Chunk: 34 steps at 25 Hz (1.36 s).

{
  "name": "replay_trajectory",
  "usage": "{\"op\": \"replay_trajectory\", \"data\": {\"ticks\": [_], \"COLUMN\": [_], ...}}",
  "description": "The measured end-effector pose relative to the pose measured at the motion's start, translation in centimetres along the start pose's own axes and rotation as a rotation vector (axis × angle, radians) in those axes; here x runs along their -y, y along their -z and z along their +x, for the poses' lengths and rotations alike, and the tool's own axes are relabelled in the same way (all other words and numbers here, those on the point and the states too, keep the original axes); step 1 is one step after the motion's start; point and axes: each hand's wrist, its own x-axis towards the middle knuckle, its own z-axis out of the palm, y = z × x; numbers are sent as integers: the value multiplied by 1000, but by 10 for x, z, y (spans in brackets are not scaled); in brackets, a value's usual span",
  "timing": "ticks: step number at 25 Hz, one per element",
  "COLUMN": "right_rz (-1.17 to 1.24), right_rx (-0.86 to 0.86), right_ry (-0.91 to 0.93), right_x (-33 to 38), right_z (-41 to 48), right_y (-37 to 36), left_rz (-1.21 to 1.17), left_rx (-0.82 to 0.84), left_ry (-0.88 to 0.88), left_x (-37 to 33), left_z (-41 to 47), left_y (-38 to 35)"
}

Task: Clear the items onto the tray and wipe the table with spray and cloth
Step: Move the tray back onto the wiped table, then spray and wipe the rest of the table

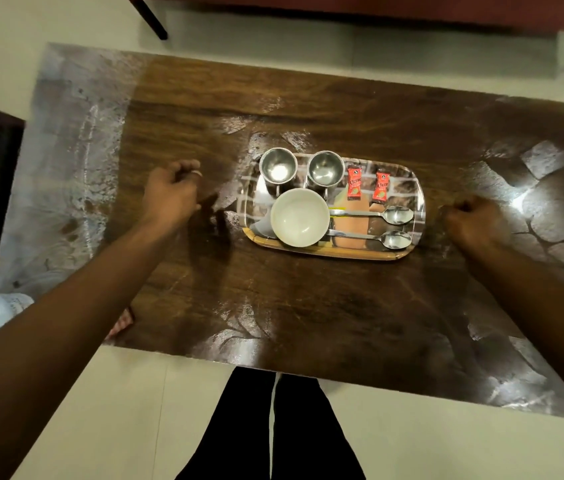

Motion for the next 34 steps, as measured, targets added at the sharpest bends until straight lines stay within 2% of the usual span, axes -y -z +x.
{"op": "replay_trajectory", "data": {"ticks": [5,8,11,17,19,21,23,26,28,30,32,34], "right_rz": [-100,-117,-111,-207,-288,-363,-417,-568,-670,-843,-1027,-1097], "right_rx": [67,134,233,454,518,542,573,662,723,747,729,693], "right_ry": [344,584,735,979,1019,1042,1075,1081,1071,1080,1111,1094], "right_x": [64,102,137,175,184,196,203,206,202,191,180,166], "right_z": [-94,-159,-229,-336,-361,-384,-402,-424,-426,-422,-410,-402], "right_y": [19,10,-11,-97,-136,-178,-218,-271,-302,-327,-347,-362], "left_rz": [67,38,15,25,-14,-39,-6,97,170,256,249,138], "left_rx": [14,-5,-43,-318,-479,-535,-422,-135,48,232,328,312], "left_ry": [-77,-100,-114,-199,-131,-22,35,4,-72,-234,-342,-377], "left_x": [-35,-48,-50,4,45,89,130,178,204,228,244,250], "left_z": [-75,-119,-148,-134,-119,-103,-91,-79,-68,-58,-45,-39], "left_y": [93,158,228,367,414,452,470,471,464,450,431,410]}}
